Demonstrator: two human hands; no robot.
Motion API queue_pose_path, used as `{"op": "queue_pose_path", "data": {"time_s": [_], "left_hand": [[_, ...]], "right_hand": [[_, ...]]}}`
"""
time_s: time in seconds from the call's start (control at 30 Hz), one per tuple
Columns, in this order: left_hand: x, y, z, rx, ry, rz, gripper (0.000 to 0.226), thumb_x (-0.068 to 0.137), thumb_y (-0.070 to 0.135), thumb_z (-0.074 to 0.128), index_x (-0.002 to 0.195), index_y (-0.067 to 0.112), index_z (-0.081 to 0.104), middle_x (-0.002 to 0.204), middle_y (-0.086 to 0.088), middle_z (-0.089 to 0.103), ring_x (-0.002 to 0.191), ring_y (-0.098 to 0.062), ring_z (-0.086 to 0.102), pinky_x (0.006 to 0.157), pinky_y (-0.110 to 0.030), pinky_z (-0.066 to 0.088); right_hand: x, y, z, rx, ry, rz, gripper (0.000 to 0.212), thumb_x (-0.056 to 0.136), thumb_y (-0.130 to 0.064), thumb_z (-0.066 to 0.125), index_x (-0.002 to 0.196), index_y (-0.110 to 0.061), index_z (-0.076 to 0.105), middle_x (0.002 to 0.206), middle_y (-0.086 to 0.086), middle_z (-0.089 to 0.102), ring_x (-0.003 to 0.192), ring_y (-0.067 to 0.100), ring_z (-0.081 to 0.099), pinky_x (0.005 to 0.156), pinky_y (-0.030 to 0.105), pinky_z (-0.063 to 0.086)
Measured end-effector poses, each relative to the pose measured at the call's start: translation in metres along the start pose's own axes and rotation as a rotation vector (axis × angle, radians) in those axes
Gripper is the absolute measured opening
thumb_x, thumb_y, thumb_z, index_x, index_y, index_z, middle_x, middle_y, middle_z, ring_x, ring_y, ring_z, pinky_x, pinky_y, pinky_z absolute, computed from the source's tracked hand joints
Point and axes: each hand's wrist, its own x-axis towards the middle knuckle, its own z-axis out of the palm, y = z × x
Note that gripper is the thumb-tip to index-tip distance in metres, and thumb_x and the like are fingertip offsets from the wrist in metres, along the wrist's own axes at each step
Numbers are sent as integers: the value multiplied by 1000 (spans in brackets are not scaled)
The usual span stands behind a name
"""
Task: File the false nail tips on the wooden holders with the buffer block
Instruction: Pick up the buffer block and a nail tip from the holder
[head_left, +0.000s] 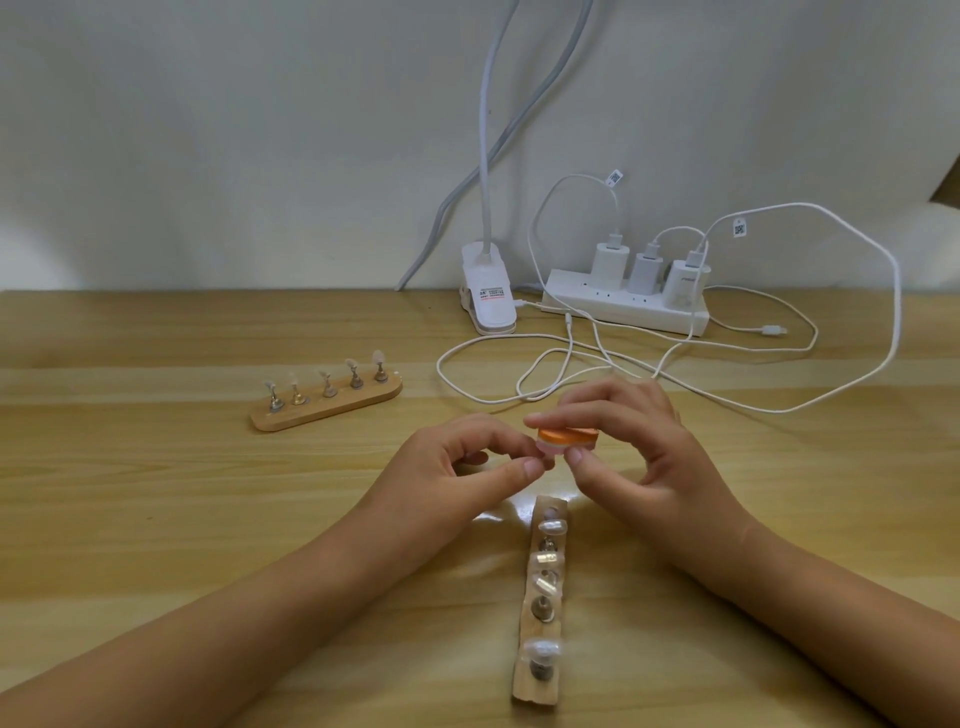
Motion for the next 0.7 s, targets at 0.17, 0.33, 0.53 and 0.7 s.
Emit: {"op": "queue_pose_path", "data": {"time_s": [0.17,0.33,0.53,0.7], "left_hand": [[0,3,2,0,4,12,9,79,32,70,85,29,77,94,4,72,67,0,51,69,-19,39],[-1,3,0,-40,-23,-30,14,80,39,73,91,31,77,95,2,74,79,-14,56,76,-27,44],[-1,4,2,-44,-94,-37,9,84,27,70,91,33,73,94,4,76,81,-19,58,80,-27,46],[2,2,6,107,-110,-47,13,83,21,75,85,33,73,101,12,72,92,-12,68,89,-32,53]], "right_hand": [[-1,-2,-1,0,11,-30,29,82,-35,54,107,-42,66,105,-18,61,111,14,50,99,52,36],[3,3,1,-31,22,32,26,81,-28,60,102,-43,67,104,-17,63,111,11,50,101,51,35],[5,18,-5,197,106,205,29,89,-9,70,102,-35,70,101,-16,68,105,16,56,92,18,38],[8,17,-2,298,129,240,18,86,-32,71,103,-38,70,104,-19,69,100,6,58,93,28,38]]}}
